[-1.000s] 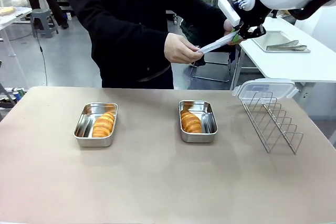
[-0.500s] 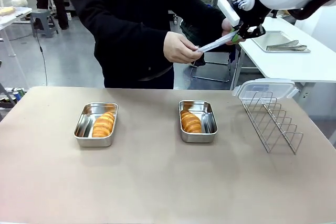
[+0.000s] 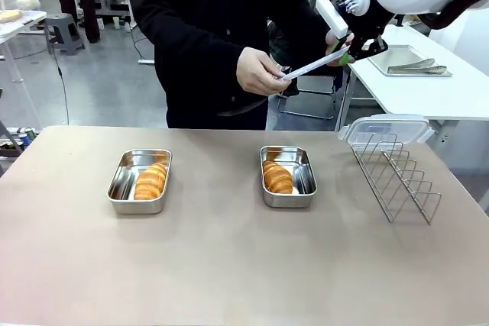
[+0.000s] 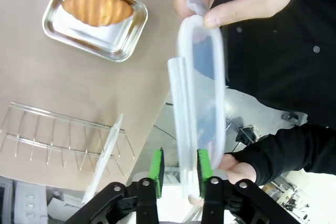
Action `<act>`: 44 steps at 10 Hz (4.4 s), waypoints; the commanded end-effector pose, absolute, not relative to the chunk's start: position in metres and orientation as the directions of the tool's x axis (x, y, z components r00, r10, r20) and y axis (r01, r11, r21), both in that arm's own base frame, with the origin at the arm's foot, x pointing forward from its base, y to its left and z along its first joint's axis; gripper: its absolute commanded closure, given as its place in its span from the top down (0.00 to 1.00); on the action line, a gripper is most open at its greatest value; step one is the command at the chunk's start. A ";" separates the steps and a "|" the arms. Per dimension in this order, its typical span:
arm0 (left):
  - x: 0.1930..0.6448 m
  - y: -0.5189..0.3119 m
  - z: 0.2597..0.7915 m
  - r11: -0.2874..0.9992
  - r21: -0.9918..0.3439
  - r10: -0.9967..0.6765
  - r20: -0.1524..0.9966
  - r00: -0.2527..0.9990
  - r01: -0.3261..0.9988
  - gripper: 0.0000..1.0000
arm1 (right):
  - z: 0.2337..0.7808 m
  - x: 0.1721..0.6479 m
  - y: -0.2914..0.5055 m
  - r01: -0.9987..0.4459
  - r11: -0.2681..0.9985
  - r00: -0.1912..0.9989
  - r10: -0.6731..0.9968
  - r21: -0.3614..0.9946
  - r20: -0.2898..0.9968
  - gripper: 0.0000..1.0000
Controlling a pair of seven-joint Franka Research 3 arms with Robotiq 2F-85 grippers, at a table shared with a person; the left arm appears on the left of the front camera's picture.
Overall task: Place the bread in airtight containers.
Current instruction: Release when the human grabs the Airtight Container lid, then pick up one Airtight Container lid and hand it to the human.
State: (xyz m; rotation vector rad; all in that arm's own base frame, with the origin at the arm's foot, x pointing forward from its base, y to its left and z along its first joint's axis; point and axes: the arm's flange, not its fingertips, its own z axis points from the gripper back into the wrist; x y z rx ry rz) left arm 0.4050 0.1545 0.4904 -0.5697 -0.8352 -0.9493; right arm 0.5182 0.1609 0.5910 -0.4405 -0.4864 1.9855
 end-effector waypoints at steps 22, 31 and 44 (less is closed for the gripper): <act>0.404 0.154 0.491 0.469 -0.050 -0.462 0.837 0.293 0.882 1.00 | 0.515 0.412 -0.120 -0.872 0.490 0.247 0.433 0.004 0.867 1.00; 0.404 0.154 0.491 0.469 -0.050 -0.462 0.837 0.293 0.882 1.00 | 0.515 0.412 -0.120 -0.872 0.490 0.247 0.433 0.004 0.867 1.00; 0.404 0.154 0.491 0.469 -0.050 -0.462 0.837 0.293 0.882 1.00 | 0.483 0.561 -0.031 -0.951 0.263 0.222 0.946 -0.162 0.237 1.00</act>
